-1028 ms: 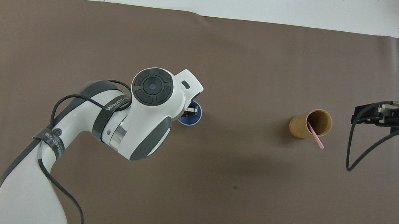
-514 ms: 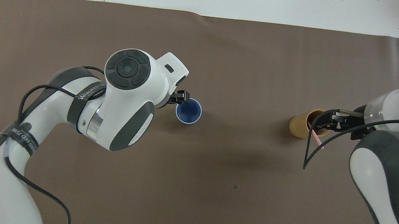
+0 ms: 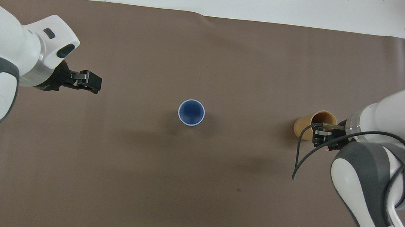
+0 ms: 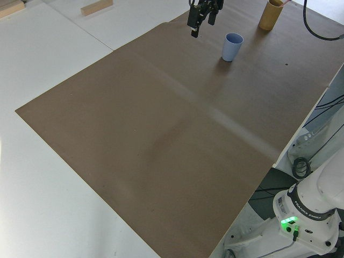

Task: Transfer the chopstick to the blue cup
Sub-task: 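Release the blue cup with the left gripper while the right gripper reaches the chopstick, then grasp the pink chopstick with the right gripper and lift it out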

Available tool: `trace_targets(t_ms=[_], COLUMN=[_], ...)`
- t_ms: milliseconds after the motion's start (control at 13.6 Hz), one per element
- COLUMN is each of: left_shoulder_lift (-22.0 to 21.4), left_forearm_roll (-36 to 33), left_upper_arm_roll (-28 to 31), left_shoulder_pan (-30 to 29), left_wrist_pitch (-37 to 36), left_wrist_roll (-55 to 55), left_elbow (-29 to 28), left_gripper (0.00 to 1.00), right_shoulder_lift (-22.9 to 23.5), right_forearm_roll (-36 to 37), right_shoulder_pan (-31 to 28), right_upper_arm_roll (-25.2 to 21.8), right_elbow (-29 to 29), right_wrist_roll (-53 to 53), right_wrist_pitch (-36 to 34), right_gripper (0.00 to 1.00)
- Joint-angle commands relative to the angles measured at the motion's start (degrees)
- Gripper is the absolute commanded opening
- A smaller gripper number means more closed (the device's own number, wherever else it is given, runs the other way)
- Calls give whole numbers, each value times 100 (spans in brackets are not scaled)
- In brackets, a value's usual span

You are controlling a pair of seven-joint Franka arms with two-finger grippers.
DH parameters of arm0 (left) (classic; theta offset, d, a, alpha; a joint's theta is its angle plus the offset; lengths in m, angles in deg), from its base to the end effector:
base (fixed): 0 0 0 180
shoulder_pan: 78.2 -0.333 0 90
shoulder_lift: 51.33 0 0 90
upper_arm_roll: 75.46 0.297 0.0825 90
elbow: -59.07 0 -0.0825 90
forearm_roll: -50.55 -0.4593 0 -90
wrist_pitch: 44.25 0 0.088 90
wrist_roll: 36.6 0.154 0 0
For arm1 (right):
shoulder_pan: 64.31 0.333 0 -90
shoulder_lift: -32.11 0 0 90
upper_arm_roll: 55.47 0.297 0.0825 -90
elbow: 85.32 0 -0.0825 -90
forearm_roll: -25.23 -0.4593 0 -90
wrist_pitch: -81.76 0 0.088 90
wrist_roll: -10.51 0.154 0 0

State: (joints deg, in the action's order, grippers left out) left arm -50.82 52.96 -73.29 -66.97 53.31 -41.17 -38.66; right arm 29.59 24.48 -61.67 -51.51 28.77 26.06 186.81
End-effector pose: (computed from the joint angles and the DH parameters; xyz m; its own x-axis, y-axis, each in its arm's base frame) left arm 0.6288 -0.1063 0.4902 0.9972 -0.0728 -0.0152 -0.0722 -0.9966 0.0402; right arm 0.5926 0.0703 0.3782 0.9807 -0.1601 -0.1120 -0.1586 -0.9871 0.0217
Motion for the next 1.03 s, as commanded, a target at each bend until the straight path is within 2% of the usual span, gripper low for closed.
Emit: trace_targets(t_ms=[0, 294, 587, 807, 954], left_shoulder_lift=[-392, -482, -490, -490, -490], left_forearm_roll=[14, -3, 14, 23, 23], left_upper_arm_roll=[-59, -67, -94, -94, -111], left_shoulder_pan=[-445, -832, -780, -780, -789], left_wrist_pitch=[-570, -1581, -1539, -1504, -1504], left_wrist_roll=[622, 1283, 1230, 1230, 1230], left_elbow=[87, 763, 756, 756, 756], left_gripper=[100, 100, 100, 100, 100], right_shoulder_lift=[-100, -47, -38, -3, 58], right_forearm_roll=[119, 119, -100, -880, -1557], right_shoulder_pan=[-9, -97, -106, -150, -132], right_upper_arm_roll=[17, 8, -1, -18, -27], right_elbow=[-9, -781, -1836, -2329, -2392], right_wrist_roll=[53, 44, 53, 350, 1200], right_wrist_pitch=[-28, -843, -2047, -2638, -2578], right_gripper=[0, 0, 0, 0, 0])
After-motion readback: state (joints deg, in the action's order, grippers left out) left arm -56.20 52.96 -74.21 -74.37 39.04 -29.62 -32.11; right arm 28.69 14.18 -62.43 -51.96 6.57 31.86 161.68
